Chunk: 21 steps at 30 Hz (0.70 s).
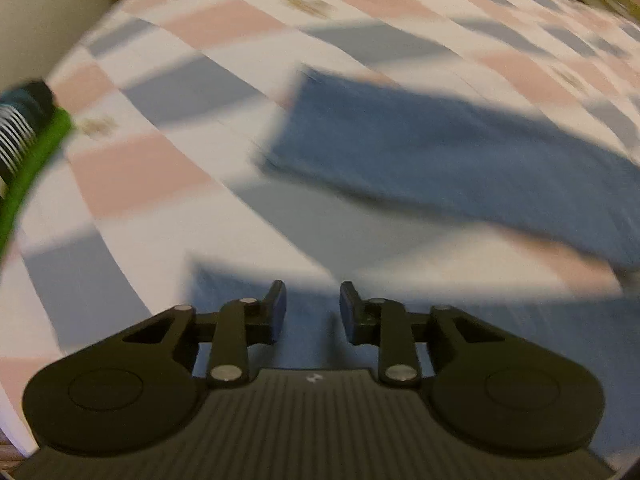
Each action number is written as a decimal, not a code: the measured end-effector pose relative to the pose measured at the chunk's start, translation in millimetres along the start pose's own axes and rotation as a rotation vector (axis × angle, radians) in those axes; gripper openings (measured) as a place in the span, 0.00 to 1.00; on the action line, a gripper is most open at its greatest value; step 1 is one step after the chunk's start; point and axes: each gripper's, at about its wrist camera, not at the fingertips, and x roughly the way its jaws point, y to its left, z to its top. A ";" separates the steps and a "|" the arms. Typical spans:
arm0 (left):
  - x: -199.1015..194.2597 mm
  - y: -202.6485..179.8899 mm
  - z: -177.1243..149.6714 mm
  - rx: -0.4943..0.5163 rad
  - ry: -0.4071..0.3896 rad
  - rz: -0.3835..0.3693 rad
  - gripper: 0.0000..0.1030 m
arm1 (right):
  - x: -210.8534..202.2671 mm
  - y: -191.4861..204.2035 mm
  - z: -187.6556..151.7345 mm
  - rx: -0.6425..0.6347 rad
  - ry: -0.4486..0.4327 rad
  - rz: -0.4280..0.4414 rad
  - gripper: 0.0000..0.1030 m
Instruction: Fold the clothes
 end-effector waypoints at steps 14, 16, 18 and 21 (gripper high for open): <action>-16.6 10.3 -67.3 -0.053 0.025 0.081 0.25 | -20.8 -55.9 -83.9 -0.096 0.086 -0.123 0.73; -5.1 0.2 -78.6 -0.017 0.060 0.114 0.27 | -12.3 -56.5 -101.7 -0.092 0.133 -0.149 0.73; -2.2 -9.5 -85.7 0.014 0.082 0.129 0.24 | -18.8 -52.7 -116.9 -0.056 0.123 -0.151 0.73; -19.6 -23.3 -89.3 0.068 0.080 0.098 0.25 | -40.4 -39.5 -138.6 -0.015 0.068 -0.112 0.73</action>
